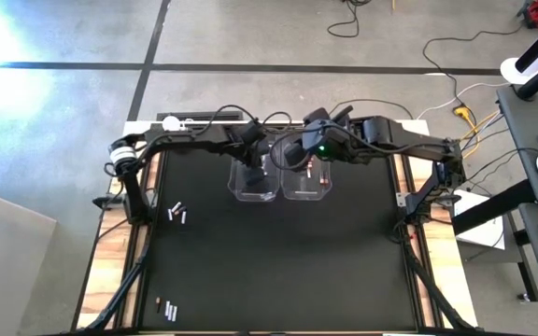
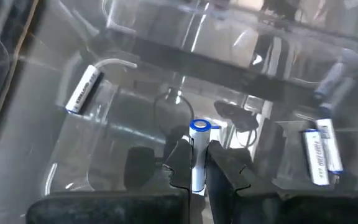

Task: Sort batteries
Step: Put the white battery into the left transparent bin

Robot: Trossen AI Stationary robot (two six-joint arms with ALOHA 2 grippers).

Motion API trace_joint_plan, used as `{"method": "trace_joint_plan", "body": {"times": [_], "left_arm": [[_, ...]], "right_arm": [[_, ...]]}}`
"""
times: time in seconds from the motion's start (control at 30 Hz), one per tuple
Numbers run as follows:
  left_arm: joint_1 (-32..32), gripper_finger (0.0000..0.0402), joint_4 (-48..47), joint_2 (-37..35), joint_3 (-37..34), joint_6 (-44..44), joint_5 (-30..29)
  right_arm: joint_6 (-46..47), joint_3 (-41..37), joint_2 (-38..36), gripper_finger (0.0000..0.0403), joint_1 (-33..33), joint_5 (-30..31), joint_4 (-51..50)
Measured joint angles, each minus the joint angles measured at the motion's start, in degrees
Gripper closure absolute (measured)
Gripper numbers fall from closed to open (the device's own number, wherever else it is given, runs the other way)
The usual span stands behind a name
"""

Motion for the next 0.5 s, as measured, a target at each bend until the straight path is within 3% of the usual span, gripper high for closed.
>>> {"method": "trace_joint_plan", "body": {"times": [0.5], "left_arm": [[0.2, 0.0396, -8.5, 11.4, 11.0, -1.5, -0.7]], "right_arm": [[1.5, 0.0, 0.0, 0.0132, -2.9, -2.0, -2.7]]}}
